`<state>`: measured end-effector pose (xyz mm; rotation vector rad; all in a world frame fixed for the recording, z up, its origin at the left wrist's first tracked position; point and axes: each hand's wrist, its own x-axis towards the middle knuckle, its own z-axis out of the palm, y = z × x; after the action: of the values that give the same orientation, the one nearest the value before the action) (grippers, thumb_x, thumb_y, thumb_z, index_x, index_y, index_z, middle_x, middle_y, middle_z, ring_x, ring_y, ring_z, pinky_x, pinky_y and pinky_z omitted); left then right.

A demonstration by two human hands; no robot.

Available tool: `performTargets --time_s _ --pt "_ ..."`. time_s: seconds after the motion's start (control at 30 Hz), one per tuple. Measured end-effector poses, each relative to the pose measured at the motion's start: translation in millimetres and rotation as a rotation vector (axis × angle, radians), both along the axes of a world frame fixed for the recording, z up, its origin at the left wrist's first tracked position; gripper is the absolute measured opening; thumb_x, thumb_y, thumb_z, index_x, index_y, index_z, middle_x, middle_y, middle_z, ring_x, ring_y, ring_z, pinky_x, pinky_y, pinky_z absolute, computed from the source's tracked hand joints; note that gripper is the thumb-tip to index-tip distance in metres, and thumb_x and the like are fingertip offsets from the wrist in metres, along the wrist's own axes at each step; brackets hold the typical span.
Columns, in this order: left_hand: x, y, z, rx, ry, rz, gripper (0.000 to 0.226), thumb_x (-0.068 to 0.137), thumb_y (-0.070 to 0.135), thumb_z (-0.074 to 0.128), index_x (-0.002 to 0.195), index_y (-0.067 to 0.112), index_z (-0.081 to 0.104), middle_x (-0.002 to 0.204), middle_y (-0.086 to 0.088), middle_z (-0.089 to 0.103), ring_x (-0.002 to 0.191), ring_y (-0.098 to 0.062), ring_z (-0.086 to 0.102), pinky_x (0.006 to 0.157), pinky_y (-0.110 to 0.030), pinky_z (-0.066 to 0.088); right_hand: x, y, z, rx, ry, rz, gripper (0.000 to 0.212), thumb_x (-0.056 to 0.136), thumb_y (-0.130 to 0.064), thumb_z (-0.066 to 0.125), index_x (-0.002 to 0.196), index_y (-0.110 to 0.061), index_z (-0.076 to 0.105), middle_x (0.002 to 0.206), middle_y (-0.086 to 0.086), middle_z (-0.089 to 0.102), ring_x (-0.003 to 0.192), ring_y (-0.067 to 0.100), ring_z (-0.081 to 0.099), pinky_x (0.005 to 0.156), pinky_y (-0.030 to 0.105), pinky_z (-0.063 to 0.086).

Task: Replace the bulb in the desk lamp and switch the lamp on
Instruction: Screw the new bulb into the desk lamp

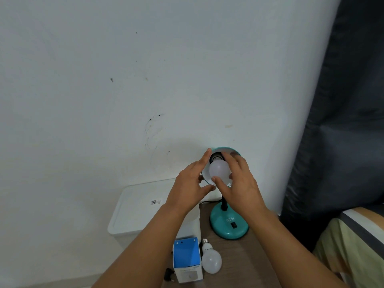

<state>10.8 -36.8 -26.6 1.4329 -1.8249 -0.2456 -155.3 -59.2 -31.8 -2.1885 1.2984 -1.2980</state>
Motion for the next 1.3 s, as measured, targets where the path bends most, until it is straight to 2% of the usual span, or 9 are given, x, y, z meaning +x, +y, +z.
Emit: performTargets --time_s 0.23,0.43,0.53,0.63,0.83,1.0,1.17,1.23,1.3 --pt "0 0 0 -0.001 -0.02 0.008 0.101 0.078 0.027 0.082 0.15 0.053 0.015 0.129 0.01 0.057 0.095 -0.003 0.056 0.086 -0.009 0.048 2 -1 4 0.082 0.008 -0.149 0.054 0.085 -0.053 0.06 0.126 -0.02 0.049 0.123 -0.001 0.054 0.102 0.018 0.058 0.08 0.03 0.047" --pt "0 0 0 0.01 -0.019 0.014 0.098 0.08 0.032 0.079 0.148 0.057 0.013 0.122 0.011 0.058 0.09 -0.007 0.06 0.085 -0.021 0.052 -2 3 -5 -0.005 0.072 -0.027 0.052 0.088 -0.044 0.062 0.134 -0.028 0.045 0.138 -0.004 0.042 0.094 0.02 0.061 0.073 0.027 0.047" --pt "0 1 0 -0.001 -0.026 0.007 0.095 0.082 0.033 0.078 0.15 0.053 0.015 0.123 0.01 0.058 0.091 -0.006 0.059 0.085 -0.015 0.051 -4 3 -7 -0.003 0.085 0.013 0.062 0.084 -0.038 0.068 0.139 -0.027 0.042 0.145 -0.004 0.036 0.104 0.017 0.058 0.078 0.032 0.054" --pt "0 0 -1 0.001 -0.027 0.008 0.1 0.079 0.027 0.081 0.15 0.053 0.015 0.122 0.01 0.058 0.091 -0.005 0.058 0.085 -0.012 0.049 -4 2 -8 -0.031 0.097 0.013 0.059 0.084 -0.027 0.067 0.138 -0.024 0.042 0.14 -0.006 0.042 0.109 0.018 0.057 0.079 0.034 0.055" --pt "0 2 0 0.002 -0.03 0.017 0.1 0.079 0.03 0.08 0.149 0.055 0.013 0.123 0.011 0.058 0.091 -0.004 0.058 0.083 -0.009 0.047 -2 3 -1 0.039 0.025 -0.11 0.06 0.084 -0.048 0.064 0.134 -0.022 0.044 0.126 -0.001 0.053 0.107 0.017 0.056 0.081 0.032 0.048" --pt "-1 2 1 0.006 -0.042 0.029 0.1 0.079 0.028 0.081 0.15 0.052 0.015 0.123 0.011 0.057 0.089 -0.004 0.057 0.08 -0.001 0.042 -7 5 -4 -0.033 0.111 -0.031 0.058 0.085 -0.034 0.067 0.137 -0.023 0.044 0.135 -0.003 0.051 0.113 0.018 0.056 0.083 0.031 0.05" --pt "-1 4 2 0.006 -0.049 0.028 0.1 0.08 0.03 0.08 0.15 0.054 0.012 0.122 0.013 0.056 0.089 -0.004 0.058 0.081 -0.003 0.044 -6 6 2 0.065 0.069 -0.131 0.063 0.084 -0.051 0.063 0.135 -0.021 0.043 0.127 0.0 0.055 0.109 0.02 0.057 0.084 0.031 0.047" --pt "-1 4 2 0.002 -0.05 0.029 0.097 0.082 0.034 0.078 0.15 0.053 0.012 0.117 0.016 0.054 0.089 -0.004 0.058 0.082 -0.005 0.045 -5 8 3 0.031 0.072 -0.074 0.071 0.081 -0.046 0.068 0.14 -0.021 0.037 0.135 -0.002 0.048 0.112 0.018 0.055 0.084 0.03 0.048" --pt "-1 3 1 0.002 -0.044 0.023 0.099 0.081 0.032 0.079 0.15 0.054 0.013 0.115 0.017 0.054 0.089 -0.002 0.057 0.081 -0.005 0.045 -4 8 2 -0.034 0.108 -0.019 0.066 0.081 -0.036 0.071 0.138 -0.021 0.041 0.137 -0.004 0.048 0.113 0.018 0.056 0.083 0.029 0.05"
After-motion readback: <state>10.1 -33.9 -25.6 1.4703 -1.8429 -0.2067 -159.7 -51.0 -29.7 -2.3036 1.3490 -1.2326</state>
